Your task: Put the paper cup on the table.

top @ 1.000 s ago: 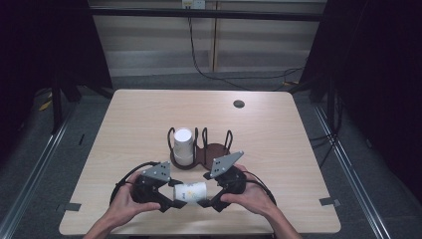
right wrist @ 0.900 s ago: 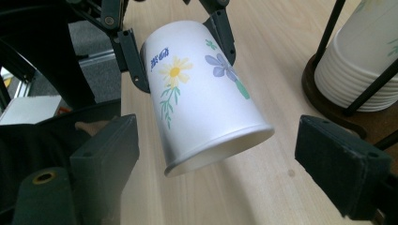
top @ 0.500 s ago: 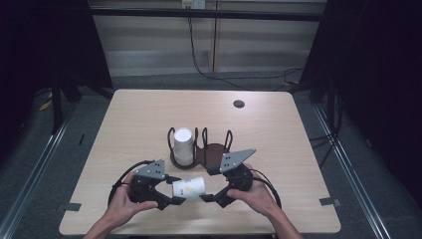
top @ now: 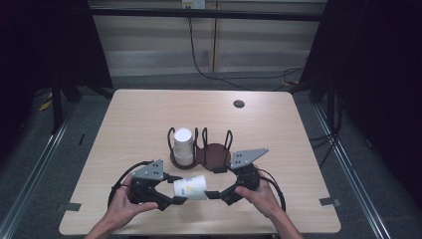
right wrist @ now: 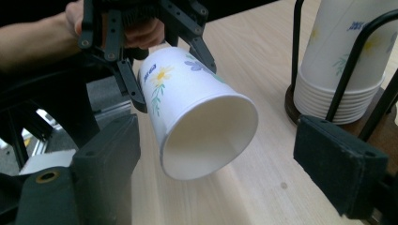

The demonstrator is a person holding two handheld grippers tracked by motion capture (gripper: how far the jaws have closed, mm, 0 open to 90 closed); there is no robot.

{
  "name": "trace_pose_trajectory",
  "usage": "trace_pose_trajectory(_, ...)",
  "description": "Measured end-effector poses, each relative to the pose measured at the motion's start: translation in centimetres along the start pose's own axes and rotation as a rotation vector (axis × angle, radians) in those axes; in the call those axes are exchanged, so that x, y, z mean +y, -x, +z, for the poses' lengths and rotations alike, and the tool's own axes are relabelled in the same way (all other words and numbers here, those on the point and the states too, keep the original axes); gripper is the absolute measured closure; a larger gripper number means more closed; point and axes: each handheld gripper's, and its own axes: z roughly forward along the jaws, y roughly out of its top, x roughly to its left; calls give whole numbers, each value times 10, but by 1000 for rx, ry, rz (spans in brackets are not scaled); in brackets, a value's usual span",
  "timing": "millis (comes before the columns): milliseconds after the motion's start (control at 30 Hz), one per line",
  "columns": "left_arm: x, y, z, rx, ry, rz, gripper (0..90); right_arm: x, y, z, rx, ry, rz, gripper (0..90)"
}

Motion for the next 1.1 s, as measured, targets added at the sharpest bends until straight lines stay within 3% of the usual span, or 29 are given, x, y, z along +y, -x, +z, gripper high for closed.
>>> trace_pose_trajectory(200,1,1,-4,5,61,-14,364,-3,1,-2,22,62,15,152)
trace_pose_trajectory(433,1,2,-3,-9,94,-11,363,-5,1,-2,63,114,20,152)
trace_pose_trajectory(733,1,4,-3,-9,138,-12,363,-7,1,4,74,135,19,136)
trace_pose_trajectory(1100,0,4,0,-30,160,-19,363,-4,1,14,95,123,22,142)
